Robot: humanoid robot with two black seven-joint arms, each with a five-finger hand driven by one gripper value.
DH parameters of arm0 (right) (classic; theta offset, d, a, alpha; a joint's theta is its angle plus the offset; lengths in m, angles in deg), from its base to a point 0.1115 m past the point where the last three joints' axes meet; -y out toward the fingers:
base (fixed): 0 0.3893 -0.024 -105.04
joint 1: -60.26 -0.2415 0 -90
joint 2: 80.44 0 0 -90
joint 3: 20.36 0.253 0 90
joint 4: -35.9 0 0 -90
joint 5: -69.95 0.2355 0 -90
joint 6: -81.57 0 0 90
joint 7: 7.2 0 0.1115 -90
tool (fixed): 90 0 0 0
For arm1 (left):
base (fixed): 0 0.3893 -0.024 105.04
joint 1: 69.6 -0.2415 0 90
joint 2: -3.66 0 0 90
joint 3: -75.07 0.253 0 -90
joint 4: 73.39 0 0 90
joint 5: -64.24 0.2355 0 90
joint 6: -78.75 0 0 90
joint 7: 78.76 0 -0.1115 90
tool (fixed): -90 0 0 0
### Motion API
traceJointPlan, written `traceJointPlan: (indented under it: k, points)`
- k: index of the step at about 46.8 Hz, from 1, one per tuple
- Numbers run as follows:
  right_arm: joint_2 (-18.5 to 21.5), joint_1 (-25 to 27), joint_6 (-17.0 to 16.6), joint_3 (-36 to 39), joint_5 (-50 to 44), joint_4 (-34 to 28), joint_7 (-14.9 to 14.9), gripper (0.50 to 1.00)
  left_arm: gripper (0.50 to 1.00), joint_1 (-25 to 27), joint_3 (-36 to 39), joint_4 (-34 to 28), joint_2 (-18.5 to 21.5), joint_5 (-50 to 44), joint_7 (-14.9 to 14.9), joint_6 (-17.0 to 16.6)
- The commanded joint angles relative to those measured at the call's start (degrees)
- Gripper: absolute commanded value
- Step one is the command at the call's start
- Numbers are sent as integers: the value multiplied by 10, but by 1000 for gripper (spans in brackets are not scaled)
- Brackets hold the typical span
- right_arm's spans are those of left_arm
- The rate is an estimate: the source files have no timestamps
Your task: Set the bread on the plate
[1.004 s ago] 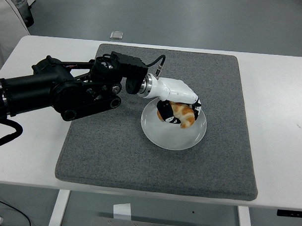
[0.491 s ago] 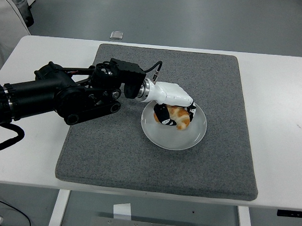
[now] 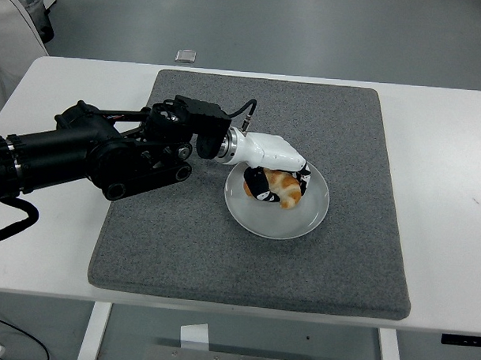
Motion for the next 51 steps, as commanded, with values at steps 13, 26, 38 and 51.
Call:
traceJointPlan:
  k: [13,26,38,51]
  points:
    - [0,0,0,0,0,0,0,932,930,-1,-1,-1,1,-27,-1,-1]
    - [0,0,0,0,0,0,0,932,994,3,-4,-7,5,-73,0,2]
    - [0,0,0,0,0,0,0,932,994,9,-14,-8,13,-176,0,5]
    - [0,0,0,0,0,0,0,932,996,18,-41,-5,32,-304,0,4]
